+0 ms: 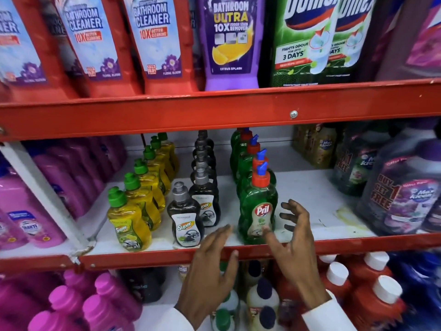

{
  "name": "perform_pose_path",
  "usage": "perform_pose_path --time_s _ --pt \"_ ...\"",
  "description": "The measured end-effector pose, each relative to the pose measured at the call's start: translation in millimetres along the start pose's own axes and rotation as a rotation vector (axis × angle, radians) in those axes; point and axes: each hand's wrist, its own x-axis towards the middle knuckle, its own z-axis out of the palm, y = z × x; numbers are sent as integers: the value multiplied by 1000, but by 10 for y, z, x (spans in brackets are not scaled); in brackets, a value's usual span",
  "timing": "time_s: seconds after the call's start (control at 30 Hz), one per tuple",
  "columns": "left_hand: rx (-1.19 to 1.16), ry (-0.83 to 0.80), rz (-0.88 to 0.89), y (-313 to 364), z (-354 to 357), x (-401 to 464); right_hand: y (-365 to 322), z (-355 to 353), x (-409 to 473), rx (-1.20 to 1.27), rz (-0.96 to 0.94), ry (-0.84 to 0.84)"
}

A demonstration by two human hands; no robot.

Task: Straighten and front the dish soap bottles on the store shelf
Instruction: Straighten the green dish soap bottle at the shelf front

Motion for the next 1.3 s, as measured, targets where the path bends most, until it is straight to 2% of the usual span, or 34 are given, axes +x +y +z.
perform_pose_path --time_s 0.2,0.3,1.0,1.3 --pt "-235 -77 -177 126 83 377 202 -282 261 -137 -76 -302" --pt "-287 -59 -255 98 109 438 223 -270 294 -173 -116 -367" --pt "-365 -7 -241 210 277 505 339 -383 285 -155 -75 -338" --pt "-393 -35 -214 141 245 476 338 -382 287 -150 -46 -349"
